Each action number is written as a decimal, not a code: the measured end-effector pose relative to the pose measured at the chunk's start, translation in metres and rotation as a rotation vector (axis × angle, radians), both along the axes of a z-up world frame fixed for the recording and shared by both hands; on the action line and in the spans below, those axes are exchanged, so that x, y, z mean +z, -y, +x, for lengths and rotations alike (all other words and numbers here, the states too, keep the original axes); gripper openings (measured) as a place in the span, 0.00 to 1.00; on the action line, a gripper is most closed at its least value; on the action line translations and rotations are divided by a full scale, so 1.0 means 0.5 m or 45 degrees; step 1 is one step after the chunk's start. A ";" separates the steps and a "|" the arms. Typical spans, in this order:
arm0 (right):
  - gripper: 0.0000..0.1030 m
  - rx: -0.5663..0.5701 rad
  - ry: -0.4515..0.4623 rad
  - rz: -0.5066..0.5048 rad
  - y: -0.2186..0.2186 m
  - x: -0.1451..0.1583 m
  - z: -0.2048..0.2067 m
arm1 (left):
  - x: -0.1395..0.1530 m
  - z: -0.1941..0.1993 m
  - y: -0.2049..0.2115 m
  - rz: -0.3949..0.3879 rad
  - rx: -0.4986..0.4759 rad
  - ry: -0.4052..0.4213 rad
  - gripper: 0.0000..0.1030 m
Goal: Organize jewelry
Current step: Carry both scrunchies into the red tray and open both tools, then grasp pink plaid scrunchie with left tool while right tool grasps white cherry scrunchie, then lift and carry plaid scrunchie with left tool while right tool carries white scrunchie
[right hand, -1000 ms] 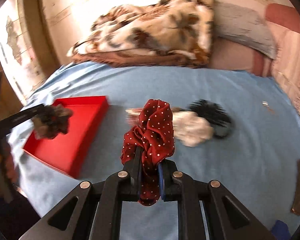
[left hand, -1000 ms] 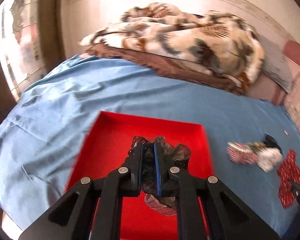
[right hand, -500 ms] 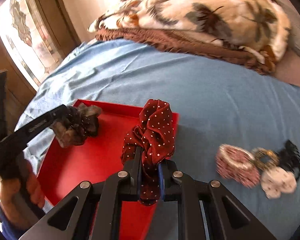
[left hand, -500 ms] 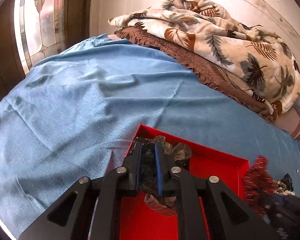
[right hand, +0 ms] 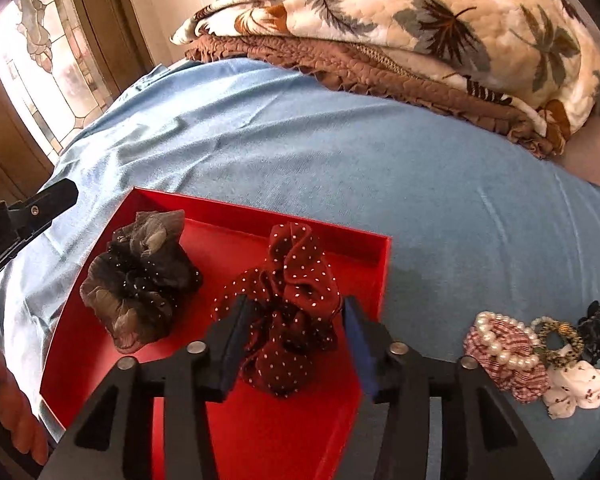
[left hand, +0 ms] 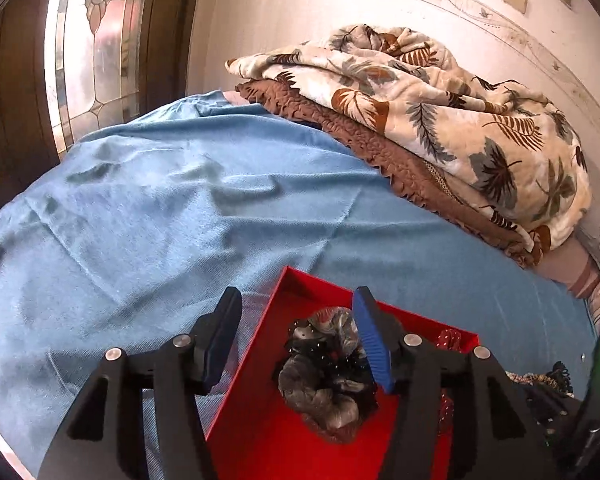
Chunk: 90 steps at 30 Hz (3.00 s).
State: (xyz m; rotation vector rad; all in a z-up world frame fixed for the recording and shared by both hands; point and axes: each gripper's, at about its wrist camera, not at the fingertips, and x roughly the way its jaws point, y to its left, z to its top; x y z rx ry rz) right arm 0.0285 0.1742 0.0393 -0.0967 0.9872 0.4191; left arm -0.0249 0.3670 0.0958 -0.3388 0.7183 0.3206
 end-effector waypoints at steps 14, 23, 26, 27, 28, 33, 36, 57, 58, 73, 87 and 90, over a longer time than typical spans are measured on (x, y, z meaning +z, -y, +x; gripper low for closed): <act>0.63 -0.070 0.105 0.055 0.119 0.079 -0.095 | 0.005 -0.045 0.082 0.139 -0.086 -0.016 0.56; 0.67 -0.141 0.128 0.062 0.217 0.091 -0.142 | 0.000 -0.056 0.147 0.254 -0.152 -0.033 0.56; 0.67 -0.191 0.124 0.056 0.273 0.088 -0.154 | -0.008 -0.059 0.164 0.286 -0.166 -0.045 0.57; 0.67 -0.208 0.125 0.051 0.293 0.087 -0.157 | -0.011 -0.060 0.168 0.292 -0.169 -0.049 0.58; 0.67 -0.236 0.125 0.046 0.321 0.085 -0.162 | -0.014 -0.060 0.172 0.298 -0.173 -0.054 0.58; 0.69 -0.400 0.106 0.054 0.473 0.061 -0.182 | -0.027 -0.073 0.208 0.337 -0.220 -0.058 0.58; 0.69 -0.488 0.090 0.060 0.553 0.039 -0.190 | -0.023 -0.090 0.236 0.342 -0.263 -0.027 0.58; 0.69 -0.231 0.109 0.273 0.606 -0.023 -0.098 | -0.119 0.079 0.561 0.170 -0.693 -0.318 0.56; 0.69 -0.210 0.111 0.263 0.598 -0.025 -0.091 | -0.127 0.091 0.564 0.156 -0.694 -0.335 0.56; 0.12 -0.136 0.029 0.311 0.569 -0.058 -0.028 | -0.152 0.162 0.643 0.078 -0.805 -0.435 0.10; 0.12 -0.276 -0.167 0.803 0.652 -0.045 -0.091 | -0.026 -0.041 0.665 0.007 -1.143 -0.653 0.10; 0.12 -0.303 -0.124 0.755 0.649 -0.033 -0.116 | -0.045 -0.079 0.681 0.150 -1.167 -0.734 0.10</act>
